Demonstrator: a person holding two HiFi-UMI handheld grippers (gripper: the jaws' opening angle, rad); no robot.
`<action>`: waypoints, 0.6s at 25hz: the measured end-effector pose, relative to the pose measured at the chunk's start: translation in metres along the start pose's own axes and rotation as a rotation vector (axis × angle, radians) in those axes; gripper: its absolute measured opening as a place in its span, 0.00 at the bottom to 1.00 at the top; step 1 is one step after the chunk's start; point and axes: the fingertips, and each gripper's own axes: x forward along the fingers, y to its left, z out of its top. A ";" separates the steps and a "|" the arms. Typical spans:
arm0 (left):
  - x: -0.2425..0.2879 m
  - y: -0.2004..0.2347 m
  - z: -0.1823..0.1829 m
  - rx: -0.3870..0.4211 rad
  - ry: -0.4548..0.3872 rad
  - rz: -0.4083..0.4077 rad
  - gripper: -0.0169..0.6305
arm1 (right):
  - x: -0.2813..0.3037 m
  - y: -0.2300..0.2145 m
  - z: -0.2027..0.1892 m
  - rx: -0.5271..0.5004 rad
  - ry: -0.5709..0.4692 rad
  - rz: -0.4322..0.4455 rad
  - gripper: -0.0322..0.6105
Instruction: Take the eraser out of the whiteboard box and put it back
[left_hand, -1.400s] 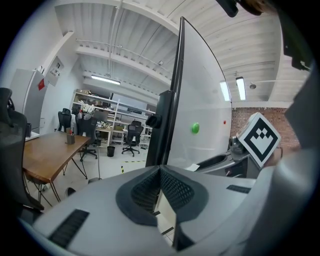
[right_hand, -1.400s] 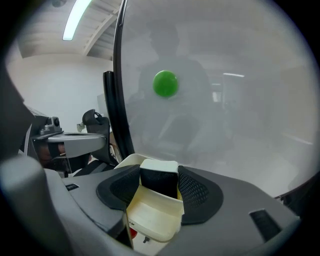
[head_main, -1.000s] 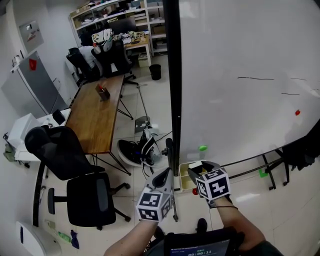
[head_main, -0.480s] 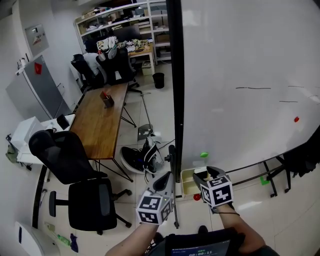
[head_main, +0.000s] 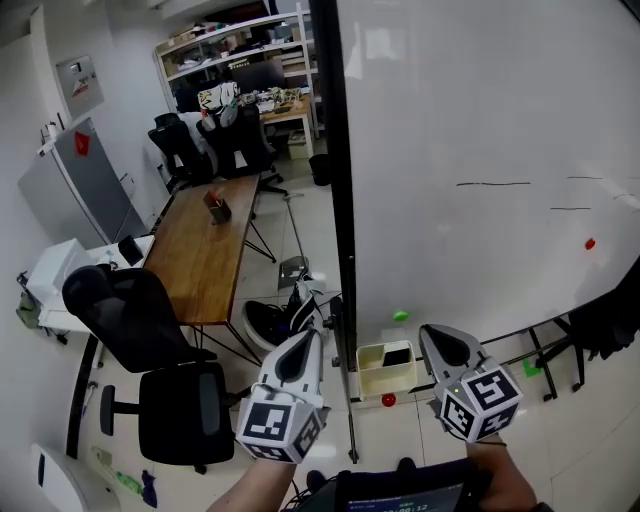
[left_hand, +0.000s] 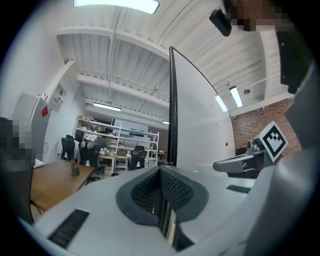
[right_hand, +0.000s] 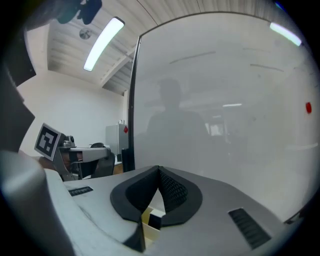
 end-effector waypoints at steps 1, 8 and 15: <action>-0.002 -0.004 0.004 0.003 -0.012 -0.002 0.05 | -0.005 -0.001 0.009 -0.009 -0.025 0.003 0.09; -0.004 -0.034 0.014 -0.020 -0.007 -0.047 0.05 | -0.021 -0.006 0.028 0.004 -0.068 0.011 0.09; 0.007 -0.064 0.018 -0.007 -0.012 -0.044 0.05 | -0.042 -0.028 0.029 0.038 -0.088 0.035 0.09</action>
